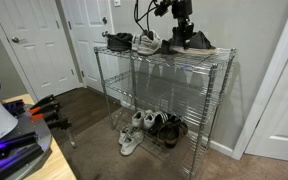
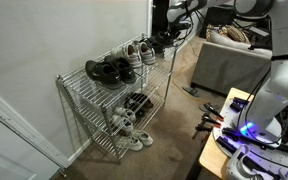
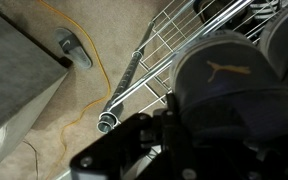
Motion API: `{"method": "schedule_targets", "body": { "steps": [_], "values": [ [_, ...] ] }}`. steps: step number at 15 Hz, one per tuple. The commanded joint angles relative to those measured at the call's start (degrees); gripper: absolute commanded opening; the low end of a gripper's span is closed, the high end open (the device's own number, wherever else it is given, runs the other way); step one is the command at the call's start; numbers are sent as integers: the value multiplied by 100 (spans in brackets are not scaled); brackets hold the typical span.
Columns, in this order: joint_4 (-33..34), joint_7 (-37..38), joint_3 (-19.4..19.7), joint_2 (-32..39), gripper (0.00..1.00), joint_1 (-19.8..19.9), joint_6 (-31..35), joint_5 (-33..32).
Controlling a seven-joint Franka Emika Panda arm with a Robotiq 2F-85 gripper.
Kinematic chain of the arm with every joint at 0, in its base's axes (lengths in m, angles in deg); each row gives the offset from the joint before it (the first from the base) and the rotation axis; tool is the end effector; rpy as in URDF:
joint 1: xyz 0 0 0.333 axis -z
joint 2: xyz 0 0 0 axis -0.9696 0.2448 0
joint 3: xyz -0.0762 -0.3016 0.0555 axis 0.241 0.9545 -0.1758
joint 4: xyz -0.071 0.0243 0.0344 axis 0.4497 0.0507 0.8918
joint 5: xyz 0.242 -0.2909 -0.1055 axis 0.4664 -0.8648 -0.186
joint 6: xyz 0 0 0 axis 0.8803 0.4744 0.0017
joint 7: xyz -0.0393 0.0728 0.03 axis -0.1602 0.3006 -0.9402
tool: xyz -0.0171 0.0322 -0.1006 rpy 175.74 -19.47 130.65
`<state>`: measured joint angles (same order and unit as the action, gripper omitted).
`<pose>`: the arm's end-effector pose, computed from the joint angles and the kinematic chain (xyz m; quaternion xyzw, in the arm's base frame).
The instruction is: Pick up the dark grey sneaker from the second shelf and put it on the topmost shelf.
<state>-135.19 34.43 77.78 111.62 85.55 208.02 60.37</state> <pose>0.6656 -0.2517 0.3526 0.9320 -0.3436 0.0705 0.0914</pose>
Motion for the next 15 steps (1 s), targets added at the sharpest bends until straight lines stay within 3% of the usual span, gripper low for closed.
{"method": "schedule_targets", "body": {
  "steps": [1, 2, 3, 4, 10, 14, 15],
  "values": [
    [30, -30, 41, 15, 10, -24, -23, 34],
    [30, -30, 41, 15, 10, -24, -23, 34],
    [30, -30, 41, 15, 35, -24, -23, 34],
    [31, -18, 43, 22, 36, -25, -26, 38],
    [-21, -11, 42, -13, 73, -17, -23, 67],
    [-518, 107, 111, -550, 99, -64, 109, 49],
    [-708, 130, 139, -731, 99, -83, 252, 12]
  ]
}}
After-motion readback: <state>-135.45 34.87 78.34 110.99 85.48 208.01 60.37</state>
